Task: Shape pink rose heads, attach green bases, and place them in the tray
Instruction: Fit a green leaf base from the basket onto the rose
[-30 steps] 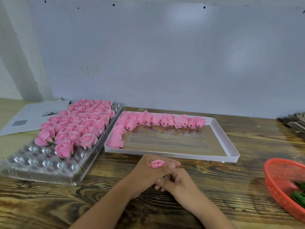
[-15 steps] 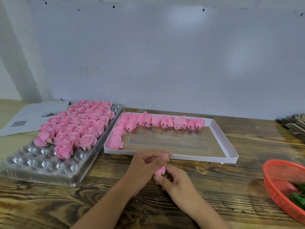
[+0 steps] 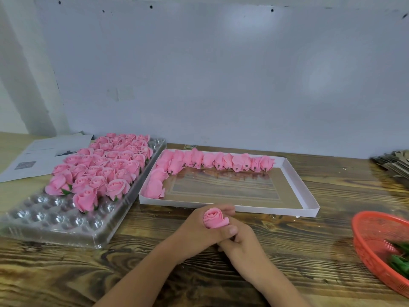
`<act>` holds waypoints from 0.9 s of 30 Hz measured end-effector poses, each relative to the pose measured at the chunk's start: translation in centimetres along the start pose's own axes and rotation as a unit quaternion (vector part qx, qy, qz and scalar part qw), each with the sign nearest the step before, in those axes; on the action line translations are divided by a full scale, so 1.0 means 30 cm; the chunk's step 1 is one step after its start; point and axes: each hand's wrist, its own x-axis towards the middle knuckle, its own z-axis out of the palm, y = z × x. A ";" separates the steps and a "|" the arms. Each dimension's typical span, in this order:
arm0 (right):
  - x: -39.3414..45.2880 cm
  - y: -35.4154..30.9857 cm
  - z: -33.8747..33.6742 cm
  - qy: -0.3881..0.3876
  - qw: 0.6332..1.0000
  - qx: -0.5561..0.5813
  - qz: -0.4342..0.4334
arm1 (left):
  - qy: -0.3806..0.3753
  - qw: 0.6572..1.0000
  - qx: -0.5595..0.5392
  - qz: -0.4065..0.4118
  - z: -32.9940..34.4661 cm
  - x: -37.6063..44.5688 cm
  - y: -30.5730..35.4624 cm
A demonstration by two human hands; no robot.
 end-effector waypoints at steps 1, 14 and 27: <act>0.001 -0.001 -0.001 0.003 1.000 -0.003 0.002 | -0.006 1.000 -0.009 -0.004 -0.002 0.000 0.002; 0.012 0.021 0.008 0.011 1.000 0.010 0.017 | 0.109 0.988 -0.081 0.079 -0.002 -0.003 0.012; 0.007 0.014 0.003 0.008 1.000 -0.011 0.012 | 0.051 0.997 -0.050 0.025 0.001 -0.002 0.012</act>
